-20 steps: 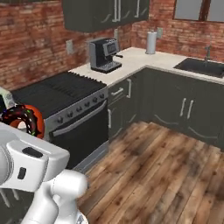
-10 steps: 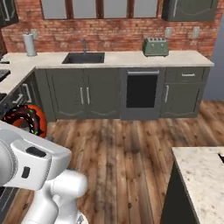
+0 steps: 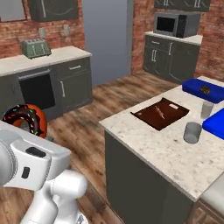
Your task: Take the donuts from the fridge and place them on the empty tray on the dining counter.
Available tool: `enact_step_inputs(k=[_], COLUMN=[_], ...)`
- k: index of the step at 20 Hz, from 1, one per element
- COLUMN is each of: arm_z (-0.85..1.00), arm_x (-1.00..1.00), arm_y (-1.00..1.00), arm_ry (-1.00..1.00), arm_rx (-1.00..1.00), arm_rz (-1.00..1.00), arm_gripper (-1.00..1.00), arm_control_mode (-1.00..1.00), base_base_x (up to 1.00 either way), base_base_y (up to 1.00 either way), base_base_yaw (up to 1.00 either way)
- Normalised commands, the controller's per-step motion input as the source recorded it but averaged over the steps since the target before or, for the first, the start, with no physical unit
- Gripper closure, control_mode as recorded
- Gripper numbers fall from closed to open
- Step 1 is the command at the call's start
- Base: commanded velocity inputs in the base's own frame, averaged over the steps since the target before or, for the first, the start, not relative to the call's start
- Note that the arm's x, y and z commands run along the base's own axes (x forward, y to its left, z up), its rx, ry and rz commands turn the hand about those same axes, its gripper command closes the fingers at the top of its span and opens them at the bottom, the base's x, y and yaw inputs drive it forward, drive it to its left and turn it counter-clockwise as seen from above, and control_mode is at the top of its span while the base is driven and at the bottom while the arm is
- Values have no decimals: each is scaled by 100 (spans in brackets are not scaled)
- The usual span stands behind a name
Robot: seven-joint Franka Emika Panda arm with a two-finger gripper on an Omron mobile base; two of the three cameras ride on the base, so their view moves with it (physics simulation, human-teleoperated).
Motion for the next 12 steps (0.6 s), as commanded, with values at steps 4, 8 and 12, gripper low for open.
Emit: enact_step_inputs(k=[4,8,12], arm_z=[0,0,0], arm_x=[0,0,0], arm_y=[0,0,0], arm_ry=[0,0,0], arm_rx=[0,0,0], arm_rz=[0,0,0], arm_gripper=[100,100,100], arm_control_mode=[100,100,100], base_base_x=[62,30,0], base_base_y=[43,-87,-100], base_base_yaw=[-72,0,0])
